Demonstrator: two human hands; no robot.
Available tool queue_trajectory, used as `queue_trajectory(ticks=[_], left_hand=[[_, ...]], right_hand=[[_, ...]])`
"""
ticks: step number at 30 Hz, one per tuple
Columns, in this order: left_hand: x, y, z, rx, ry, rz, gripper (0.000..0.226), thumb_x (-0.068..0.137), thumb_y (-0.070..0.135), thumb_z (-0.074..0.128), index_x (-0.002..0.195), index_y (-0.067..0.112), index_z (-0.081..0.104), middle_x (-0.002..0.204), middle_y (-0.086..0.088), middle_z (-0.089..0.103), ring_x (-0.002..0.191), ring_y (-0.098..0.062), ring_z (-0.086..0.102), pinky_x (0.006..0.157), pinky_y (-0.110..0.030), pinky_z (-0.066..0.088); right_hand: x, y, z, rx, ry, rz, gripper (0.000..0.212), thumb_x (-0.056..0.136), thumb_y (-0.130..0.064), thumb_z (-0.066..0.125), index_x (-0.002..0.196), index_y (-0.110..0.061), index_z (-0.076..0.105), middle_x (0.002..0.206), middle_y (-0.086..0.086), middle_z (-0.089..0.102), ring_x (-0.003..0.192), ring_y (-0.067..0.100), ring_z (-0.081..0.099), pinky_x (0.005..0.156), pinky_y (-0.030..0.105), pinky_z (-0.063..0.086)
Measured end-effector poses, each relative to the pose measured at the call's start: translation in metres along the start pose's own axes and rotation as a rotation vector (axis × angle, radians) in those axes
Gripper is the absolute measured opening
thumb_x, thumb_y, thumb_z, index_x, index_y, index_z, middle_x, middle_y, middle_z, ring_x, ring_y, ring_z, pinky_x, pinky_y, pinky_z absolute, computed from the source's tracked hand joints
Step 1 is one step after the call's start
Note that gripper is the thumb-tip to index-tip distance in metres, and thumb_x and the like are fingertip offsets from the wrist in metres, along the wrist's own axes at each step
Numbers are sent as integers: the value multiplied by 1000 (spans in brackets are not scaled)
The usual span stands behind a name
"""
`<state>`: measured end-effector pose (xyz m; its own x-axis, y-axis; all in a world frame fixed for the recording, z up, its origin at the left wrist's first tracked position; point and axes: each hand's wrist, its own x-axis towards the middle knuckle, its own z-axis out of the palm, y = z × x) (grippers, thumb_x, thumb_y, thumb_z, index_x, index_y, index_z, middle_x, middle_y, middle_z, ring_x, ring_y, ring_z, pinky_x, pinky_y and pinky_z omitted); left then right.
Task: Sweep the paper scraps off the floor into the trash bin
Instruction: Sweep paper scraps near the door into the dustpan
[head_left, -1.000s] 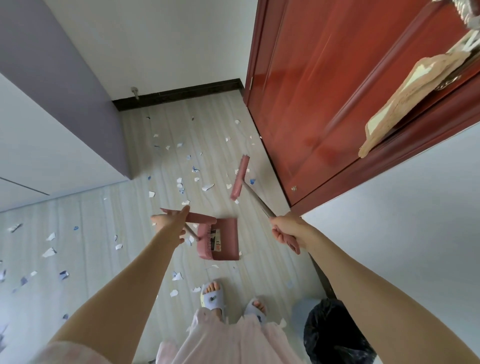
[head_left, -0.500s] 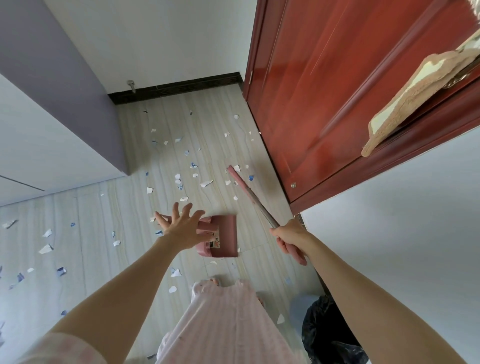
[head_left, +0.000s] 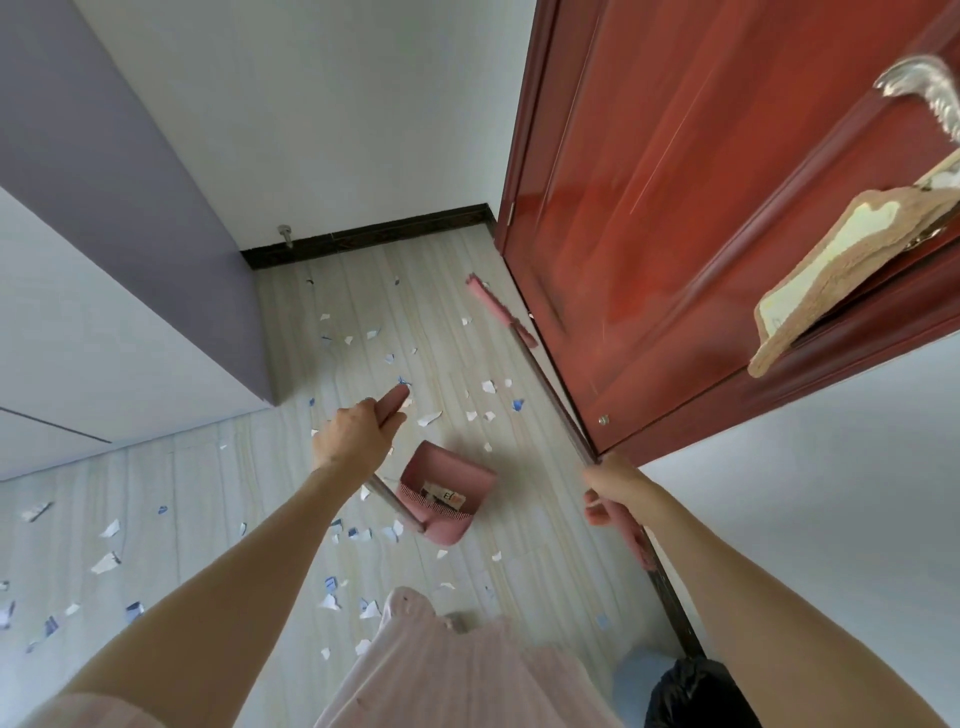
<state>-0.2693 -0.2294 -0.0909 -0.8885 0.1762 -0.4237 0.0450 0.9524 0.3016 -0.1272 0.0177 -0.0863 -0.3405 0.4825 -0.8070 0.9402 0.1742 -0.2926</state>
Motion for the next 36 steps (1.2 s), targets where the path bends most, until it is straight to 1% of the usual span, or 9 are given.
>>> queue_trajectory(ticks=[3,7,13,18,22,25,29,31,36], left_hand=[[17,2,-23,-393,-39,-70,28,96,34,51,84,9,56,71,-5,65,56,-20,64,65,-33,55],[40,13,-48,-555,-75,-128,24,95,23,52,76,9,50,60,-4,56,42,-18,51,48,-25,46],[88,35,-70,-511,17,-99,25,94,29,56,87,5,55,75,-12,60,64,-31,60,76,-42,57],[156,58,-82,-497,52,-152,27,97,29,51,94,3,56,76,-13,62,60,-27,61,69,-39,59],[223,82,-98,-460,96,-198,30,98,26,49,73,10,50,68,-11,57,57,-25,57,64,-33,54],[272,103,-110,-454,115,-218,31,97,26,49,69,13,49,60,-7,54,53,-24,56,57,-28,48],[316,115,-112,-435,118,-229,34,97,27,49,73,3,54,59,-9,54,57,-30,58,64,-36,54],[332,115,-112,-434,120,-246,35,96,29,50,80,-2,58,58,-9,54,52,-26,57,55,-29,50],[364,112,-112,-466,132,-218,33,96,28,51,79,1,54,60,-8,52,47,-24,54,50,-25,46]], right_hand=[[1,-26,-6,-123,71,-42,47,83,-4,38,36,-5,42,24,1,40,36,17,44,51,20,42],[16,-60,-12,-167,71,-80,47,79,-2,39,32,-6,43,22,1,39,40,21,45,58,22,47],[62,-112,-33,-226,24,-76,47,90,-6,40,44,-4,47,21,0,40,29,17,44,41,16,38],[136,-183,-59,-256,50,-84,40,87,-1,44,47,-3,48,35,6,50,41,21,48,59,24,48],[191,-243,-85,-286,56,-74,42,92,-6,49,51,-4,49,23,0,44,38,18,49,45,20,43],[230,-288,-105,-330,47,-73,46,94,-8,50,48,-3,50,21,1,42,34,18,49,51,22,48],[270,-323,-117,-366,29,-116,39,95,-5,45,56,-1,51,47,9,52,41,22,50,50,26,46],[288,-335,-117,-394,38,-110,38,96,-5,45,59,-3,51,51,8,51,44,20,51,49,24,45],[326,-350,-104,-431,67,-121,42,100,-16,42,60,-5,46,19,-1,38,40,15,49,42,20,38]])
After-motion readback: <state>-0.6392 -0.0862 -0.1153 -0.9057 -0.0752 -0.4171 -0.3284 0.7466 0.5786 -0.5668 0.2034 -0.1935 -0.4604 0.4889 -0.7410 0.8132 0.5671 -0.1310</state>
